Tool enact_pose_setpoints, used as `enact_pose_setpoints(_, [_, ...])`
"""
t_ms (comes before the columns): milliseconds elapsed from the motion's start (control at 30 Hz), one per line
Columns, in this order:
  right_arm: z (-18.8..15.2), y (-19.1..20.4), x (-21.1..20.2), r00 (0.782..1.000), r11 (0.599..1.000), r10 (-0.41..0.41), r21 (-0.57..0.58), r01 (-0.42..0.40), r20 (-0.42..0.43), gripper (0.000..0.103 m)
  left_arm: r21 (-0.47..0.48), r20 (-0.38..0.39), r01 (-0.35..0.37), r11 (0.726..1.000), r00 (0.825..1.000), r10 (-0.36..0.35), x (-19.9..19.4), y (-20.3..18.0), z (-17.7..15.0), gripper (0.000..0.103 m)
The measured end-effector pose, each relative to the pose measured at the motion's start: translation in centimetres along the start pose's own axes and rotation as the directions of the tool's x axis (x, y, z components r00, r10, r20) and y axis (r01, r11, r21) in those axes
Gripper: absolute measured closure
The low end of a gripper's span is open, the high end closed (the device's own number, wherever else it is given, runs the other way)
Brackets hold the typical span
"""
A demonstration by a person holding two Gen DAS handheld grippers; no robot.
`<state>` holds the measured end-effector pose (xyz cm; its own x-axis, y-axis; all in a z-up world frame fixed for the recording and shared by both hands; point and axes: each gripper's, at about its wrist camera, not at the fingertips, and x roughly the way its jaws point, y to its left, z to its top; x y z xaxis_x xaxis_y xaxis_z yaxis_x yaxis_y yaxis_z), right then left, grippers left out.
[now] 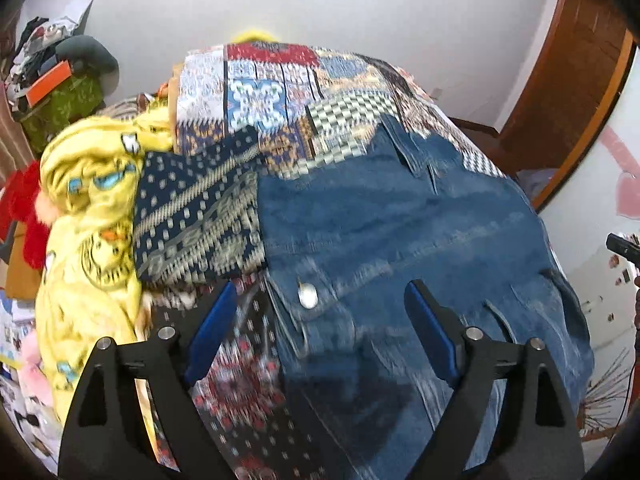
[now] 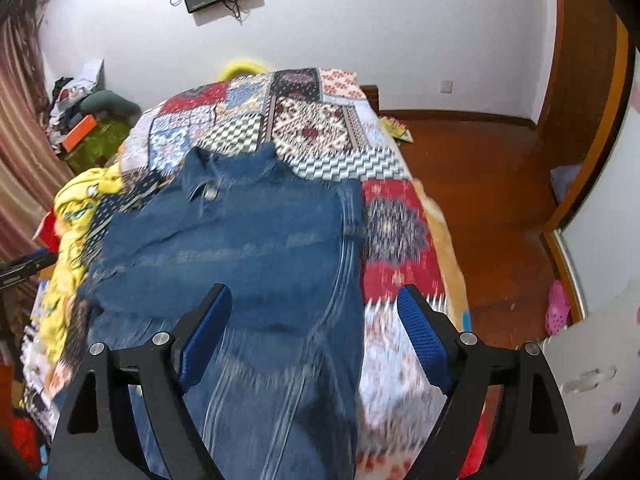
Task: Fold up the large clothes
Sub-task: 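Grasp the denim jacket's hem with the left gripper and lift it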
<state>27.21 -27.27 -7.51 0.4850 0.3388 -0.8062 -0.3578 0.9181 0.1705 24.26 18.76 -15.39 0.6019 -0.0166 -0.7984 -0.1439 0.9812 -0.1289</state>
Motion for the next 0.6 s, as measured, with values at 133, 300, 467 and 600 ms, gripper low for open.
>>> enact_pose_setpoints(133, [-3.4,-0.6,0.2,0.999,0.999,-0.011,0.034,0.012,-0.044,0.020,-0.025,-0.082,0.029,0.999,0.996,-0.031,0.6,-0.1,-4.0,0.018])
enact_pose_setpoints(300, [-8.4,-2.2,1.8,0.991,0.992,-0.002,0.128,0.019,-0.136,0.020,-0.139,-0.195,0.058,0.989,0.977,-0.085,2.1,1.0,-9.3,0.018])
enact_pose_setpoints(467, [-11.1,-3.8,3.5,0.980,0.980,0.041,0.200,-0.001,-0.196,0.021,-0.328,-0.280,0.121,0.937,0.935,-0.219,4.6,2.2,-13.8,0.018])
enact_pose_setpoints(600, [-10.9,-4.0,4.5,0.976,0.975,0.082,0.219,-0.037,-0.201,0.021,-0.393,-0.265,0.150,0.907,0.926,-0.268,5.1,2.2,-14.5,0.018])
